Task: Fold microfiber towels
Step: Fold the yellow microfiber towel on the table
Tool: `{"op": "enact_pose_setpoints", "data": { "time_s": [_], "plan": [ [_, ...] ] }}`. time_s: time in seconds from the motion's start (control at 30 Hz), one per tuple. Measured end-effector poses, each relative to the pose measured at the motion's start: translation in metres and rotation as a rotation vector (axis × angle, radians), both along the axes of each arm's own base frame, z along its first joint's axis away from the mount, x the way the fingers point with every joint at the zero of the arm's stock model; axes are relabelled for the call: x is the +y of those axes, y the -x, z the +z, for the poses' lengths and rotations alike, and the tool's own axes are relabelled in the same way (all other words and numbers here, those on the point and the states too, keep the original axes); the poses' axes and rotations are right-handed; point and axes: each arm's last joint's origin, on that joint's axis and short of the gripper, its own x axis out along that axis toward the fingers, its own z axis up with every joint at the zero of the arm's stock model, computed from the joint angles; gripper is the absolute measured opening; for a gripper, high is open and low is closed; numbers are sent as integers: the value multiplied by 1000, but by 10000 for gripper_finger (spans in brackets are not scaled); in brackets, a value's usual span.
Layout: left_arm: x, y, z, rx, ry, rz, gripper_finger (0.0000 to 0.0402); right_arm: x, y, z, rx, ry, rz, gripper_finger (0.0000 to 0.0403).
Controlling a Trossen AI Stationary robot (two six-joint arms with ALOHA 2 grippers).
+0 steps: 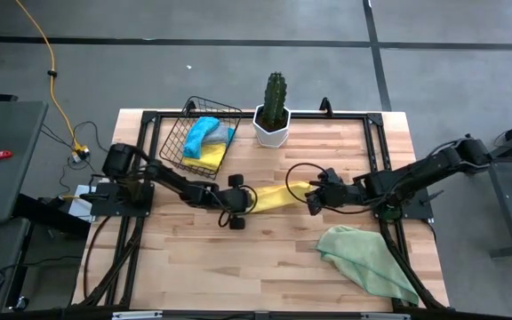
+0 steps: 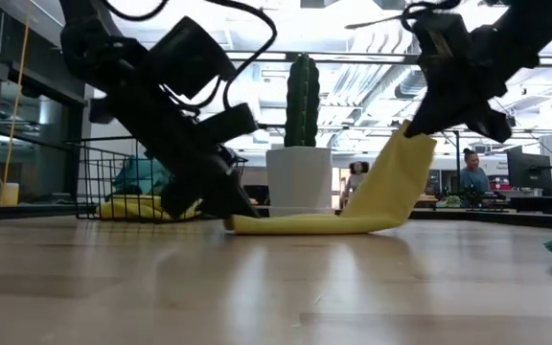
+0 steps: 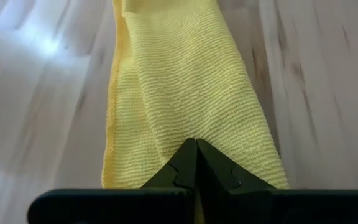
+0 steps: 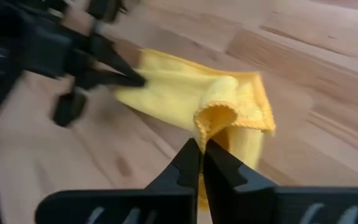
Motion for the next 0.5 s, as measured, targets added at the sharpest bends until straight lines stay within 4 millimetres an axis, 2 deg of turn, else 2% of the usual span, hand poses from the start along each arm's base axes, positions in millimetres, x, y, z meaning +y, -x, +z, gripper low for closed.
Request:
{"op": "enact_pose_setpoints", "data": {
  "time_s": [0.17,0.5],
  "plan": [
    [8,-7,-12,-44,3,37,0,4,-15,0,-94,-10,18,0],
    [11,-17,-8,-73,-10,64,0,13,-54,-18,-249,6,82,0]
  ]
}}
